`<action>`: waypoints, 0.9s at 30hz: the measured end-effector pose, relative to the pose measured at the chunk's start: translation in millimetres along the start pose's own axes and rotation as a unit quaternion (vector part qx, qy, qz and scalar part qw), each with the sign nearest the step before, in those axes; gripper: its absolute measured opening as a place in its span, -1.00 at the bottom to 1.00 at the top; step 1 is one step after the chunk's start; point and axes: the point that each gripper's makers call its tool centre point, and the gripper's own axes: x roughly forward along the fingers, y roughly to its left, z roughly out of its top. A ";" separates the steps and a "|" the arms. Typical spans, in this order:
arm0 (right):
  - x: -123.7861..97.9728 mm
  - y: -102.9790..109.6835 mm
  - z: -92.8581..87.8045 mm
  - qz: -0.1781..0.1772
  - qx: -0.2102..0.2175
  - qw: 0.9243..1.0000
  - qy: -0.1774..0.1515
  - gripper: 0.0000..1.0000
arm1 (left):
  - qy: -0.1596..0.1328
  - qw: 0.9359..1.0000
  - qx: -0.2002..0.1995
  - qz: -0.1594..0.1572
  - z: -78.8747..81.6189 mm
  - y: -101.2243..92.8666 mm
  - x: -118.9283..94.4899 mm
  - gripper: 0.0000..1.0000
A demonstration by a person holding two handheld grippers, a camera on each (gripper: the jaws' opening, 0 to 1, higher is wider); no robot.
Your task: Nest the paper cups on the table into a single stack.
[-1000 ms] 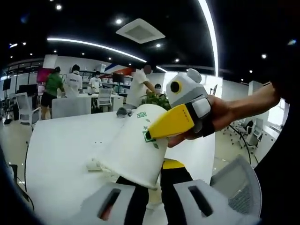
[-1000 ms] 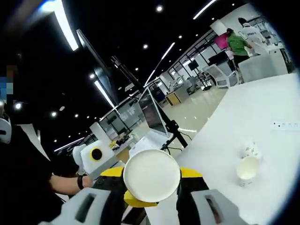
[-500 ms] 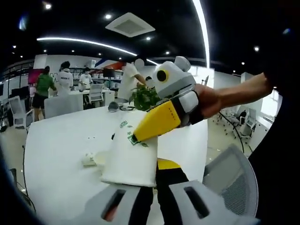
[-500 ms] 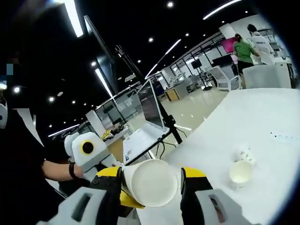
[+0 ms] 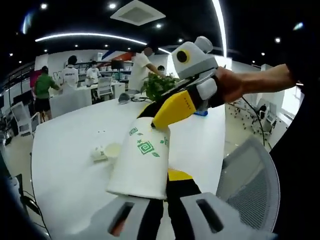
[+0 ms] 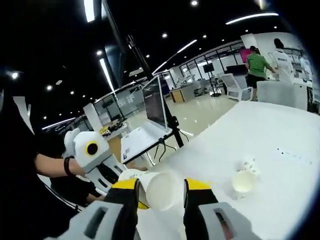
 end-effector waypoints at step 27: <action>19.4 36.9 -40.2 0.039 0.043 0.998 0.024 -0.39 | 0.009 1.000 0.022 0.011 2.3 -5.2 2.6 -1.00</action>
